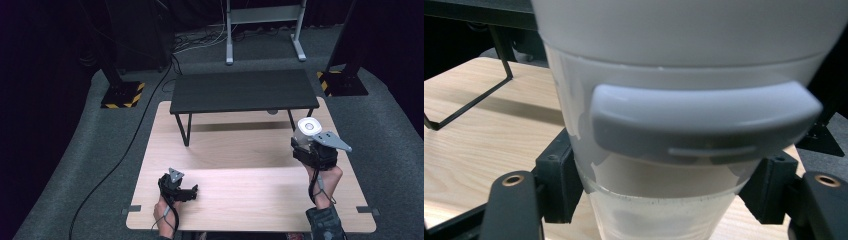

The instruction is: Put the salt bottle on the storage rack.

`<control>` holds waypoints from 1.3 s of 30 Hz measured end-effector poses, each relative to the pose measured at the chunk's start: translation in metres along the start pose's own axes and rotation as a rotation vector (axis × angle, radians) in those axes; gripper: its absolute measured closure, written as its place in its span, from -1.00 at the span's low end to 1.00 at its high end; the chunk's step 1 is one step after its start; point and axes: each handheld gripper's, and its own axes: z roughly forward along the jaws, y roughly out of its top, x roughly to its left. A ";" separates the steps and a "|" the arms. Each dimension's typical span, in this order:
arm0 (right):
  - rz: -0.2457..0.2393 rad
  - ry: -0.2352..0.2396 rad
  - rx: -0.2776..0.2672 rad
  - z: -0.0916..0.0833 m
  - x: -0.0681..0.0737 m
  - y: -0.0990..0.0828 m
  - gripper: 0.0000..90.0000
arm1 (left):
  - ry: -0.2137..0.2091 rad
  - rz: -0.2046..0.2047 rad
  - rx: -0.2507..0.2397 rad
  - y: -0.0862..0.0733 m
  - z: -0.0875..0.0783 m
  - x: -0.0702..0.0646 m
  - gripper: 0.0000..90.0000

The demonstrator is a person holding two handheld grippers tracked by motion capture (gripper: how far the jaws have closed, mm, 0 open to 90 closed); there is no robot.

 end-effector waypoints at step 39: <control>-0.027 0.093 -0.031 0.045 0.018 0.071 -0.35 | -0.010 0.009 0.001 0.000 0.000 0.001 -0.99</control>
